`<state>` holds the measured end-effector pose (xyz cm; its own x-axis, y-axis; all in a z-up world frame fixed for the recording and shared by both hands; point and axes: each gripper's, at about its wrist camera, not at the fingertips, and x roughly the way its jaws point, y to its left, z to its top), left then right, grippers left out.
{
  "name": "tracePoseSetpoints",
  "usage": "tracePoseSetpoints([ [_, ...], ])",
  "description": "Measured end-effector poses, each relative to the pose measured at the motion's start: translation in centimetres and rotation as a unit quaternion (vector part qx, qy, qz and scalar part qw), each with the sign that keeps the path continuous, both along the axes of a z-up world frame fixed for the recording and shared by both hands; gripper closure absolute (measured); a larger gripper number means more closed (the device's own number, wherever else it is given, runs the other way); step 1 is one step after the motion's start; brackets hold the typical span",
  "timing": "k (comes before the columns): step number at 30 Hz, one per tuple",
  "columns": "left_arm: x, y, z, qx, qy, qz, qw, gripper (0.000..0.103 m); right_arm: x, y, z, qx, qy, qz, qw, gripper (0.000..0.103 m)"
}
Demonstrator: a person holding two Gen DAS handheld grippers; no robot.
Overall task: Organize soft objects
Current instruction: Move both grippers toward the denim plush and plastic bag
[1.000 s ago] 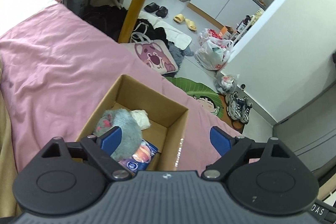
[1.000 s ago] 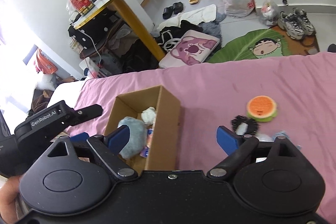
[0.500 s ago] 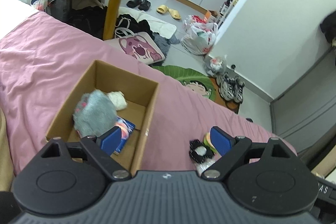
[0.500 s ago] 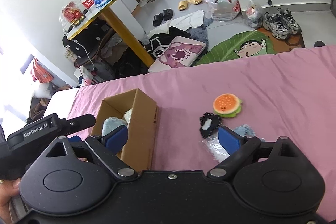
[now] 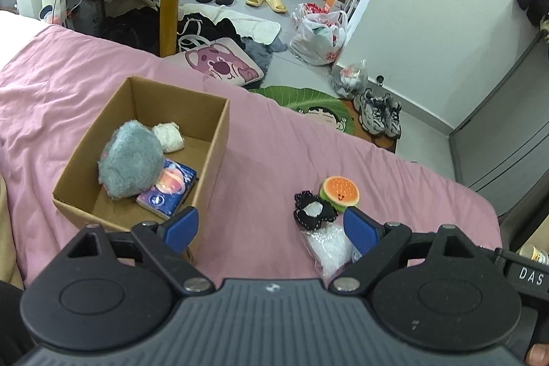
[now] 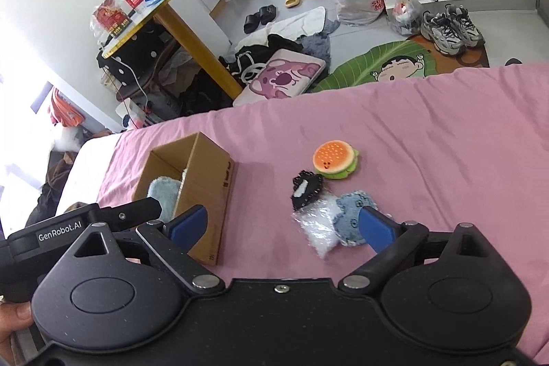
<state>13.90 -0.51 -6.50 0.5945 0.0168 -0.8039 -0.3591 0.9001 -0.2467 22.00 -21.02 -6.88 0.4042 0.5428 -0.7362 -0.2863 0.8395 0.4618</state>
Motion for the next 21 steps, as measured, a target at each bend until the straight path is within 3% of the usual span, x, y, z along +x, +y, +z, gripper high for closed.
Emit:
tracePoseSetpoints([
  [21,1.5,-4.2,-4.9,0.018,0.062,-0.017,0.9978,0.013,1.7,-1.2,-3.3,-0.019,0.022,0.037,0.999,0.007],
])
